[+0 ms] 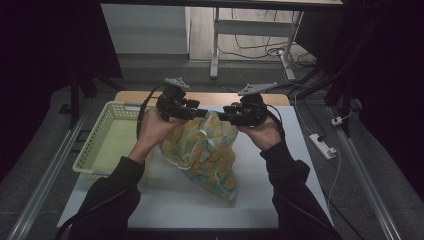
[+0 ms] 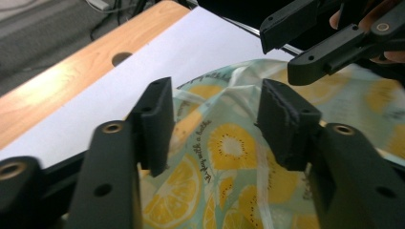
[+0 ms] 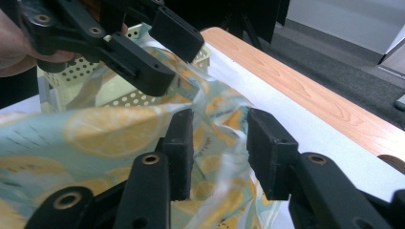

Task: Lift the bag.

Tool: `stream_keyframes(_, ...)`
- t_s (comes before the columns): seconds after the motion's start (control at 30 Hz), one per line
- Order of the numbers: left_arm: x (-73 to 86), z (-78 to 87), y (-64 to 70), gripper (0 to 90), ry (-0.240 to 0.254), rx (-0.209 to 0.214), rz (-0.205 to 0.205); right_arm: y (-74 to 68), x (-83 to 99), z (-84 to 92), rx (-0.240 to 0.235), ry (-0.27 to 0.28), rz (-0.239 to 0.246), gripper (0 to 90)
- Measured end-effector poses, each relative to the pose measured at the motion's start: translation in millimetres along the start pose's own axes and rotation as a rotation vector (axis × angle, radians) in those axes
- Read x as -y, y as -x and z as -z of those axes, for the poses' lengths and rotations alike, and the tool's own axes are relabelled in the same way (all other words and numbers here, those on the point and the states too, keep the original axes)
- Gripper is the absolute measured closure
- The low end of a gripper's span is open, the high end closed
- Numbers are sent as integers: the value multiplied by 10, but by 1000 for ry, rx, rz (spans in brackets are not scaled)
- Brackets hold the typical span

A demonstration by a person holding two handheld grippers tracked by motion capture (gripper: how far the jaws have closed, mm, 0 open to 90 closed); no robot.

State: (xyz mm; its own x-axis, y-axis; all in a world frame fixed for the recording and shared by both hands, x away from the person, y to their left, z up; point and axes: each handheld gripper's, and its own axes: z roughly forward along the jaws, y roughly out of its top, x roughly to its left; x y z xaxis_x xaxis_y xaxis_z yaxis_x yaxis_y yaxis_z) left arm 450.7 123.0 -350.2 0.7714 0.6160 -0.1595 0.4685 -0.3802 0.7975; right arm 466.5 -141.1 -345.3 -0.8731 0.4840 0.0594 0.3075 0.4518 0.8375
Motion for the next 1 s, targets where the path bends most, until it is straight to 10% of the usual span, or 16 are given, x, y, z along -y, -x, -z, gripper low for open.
stream_keyframes(1.0,558,373,-19,114,28,-31,76,-25,203,185,13,22,-39,290)
